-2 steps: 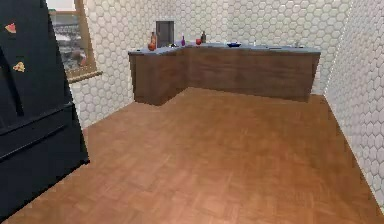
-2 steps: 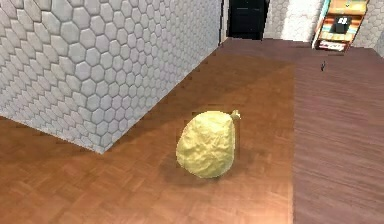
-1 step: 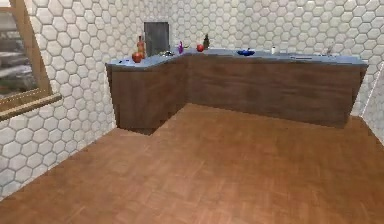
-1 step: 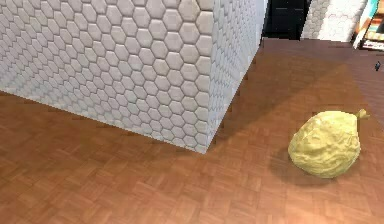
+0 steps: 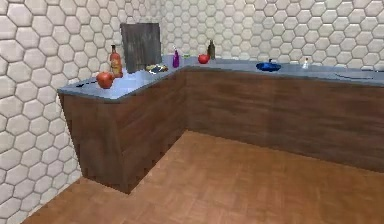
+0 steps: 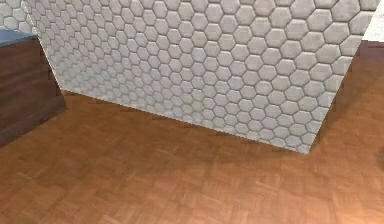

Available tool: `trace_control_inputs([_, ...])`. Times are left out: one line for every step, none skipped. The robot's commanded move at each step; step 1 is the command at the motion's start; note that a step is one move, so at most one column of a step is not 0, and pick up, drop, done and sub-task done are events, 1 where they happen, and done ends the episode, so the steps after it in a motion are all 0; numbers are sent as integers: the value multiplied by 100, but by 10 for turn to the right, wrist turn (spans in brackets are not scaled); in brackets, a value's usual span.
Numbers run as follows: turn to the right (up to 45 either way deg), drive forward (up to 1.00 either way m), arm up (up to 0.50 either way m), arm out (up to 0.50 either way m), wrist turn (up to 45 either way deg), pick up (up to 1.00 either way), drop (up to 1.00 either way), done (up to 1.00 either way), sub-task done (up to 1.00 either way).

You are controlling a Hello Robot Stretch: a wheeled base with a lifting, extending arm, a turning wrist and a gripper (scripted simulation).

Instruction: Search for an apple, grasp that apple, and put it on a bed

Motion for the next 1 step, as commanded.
trace_control_inputs([30, 0, 0, 0, 0, 0, 0, 0, 0])
